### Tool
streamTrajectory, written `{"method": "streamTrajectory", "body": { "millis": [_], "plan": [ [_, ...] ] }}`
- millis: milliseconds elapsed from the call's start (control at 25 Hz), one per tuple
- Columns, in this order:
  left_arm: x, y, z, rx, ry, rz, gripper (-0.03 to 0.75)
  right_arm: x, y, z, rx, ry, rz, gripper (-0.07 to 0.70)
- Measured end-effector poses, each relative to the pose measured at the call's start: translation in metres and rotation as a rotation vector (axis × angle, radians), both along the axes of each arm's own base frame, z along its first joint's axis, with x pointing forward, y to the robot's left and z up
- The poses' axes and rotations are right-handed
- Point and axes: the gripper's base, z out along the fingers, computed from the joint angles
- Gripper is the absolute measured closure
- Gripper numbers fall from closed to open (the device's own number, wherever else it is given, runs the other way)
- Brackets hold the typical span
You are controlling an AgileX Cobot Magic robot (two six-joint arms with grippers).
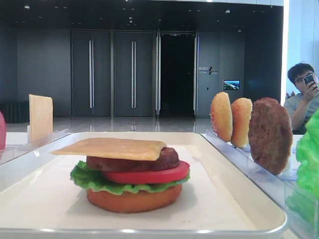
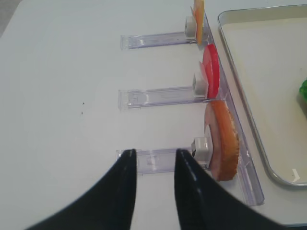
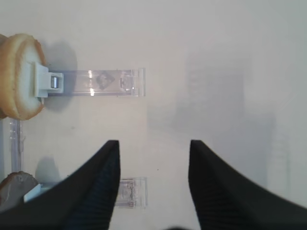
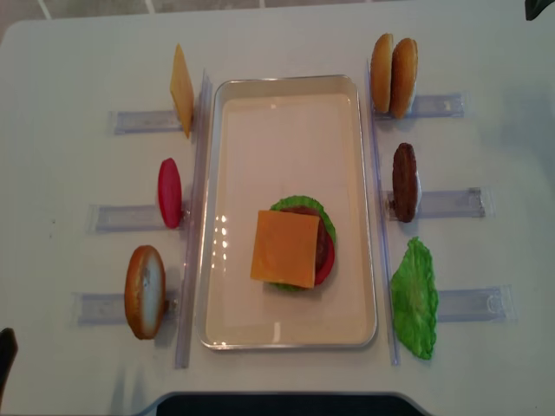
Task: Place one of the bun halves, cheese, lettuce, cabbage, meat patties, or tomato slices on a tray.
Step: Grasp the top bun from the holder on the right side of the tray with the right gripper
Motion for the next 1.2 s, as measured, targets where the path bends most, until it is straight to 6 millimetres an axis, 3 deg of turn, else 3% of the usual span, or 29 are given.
{"method": "streamTrajectory", "body": {
  "millis": [200, 280, 600, 720, 1040, 1200],
  "plan": [
    [0.0, 0.0, 0.0, 0.001, 0.0, 0.0, 0.503, 0.001, 0.002, 0.0, -0.002, 0.0, 0.008, 0.281],
    [0.0, 0.0, 0.0, 0.001, 0.0, 0.0, 0.503, 0.001, 0.012, 0.0, -0.004, 0.0, 0.036, 0.265],
    [0.0, 0.0, 0.0, 0.001, 0.0, 0.001, 0.504, -0.014, 0.109, 0.001, 0.049, -0.022, 0.2, 0.193],
    [0.0, 0.0, 0.0, 0.001, 0.0, 0.001, 0.503, -0.015, 0.129, 0.003, 0.085, -0.073, 0.204, 0.19],
    [0.0, 0.0, 0.0, 0.0, 0.0, 0.002, 0.503, -0.007, 0.135, 0.006, 0.152, -0.168, 0.122, 0.189],
    [0.0, 0.0, 0.0, 0.0, 0.0, 0.002, 0.503, 0.001, 0.139, -0.005, 0.166, -0.156, 0.105, 0.189]
  ]
}}
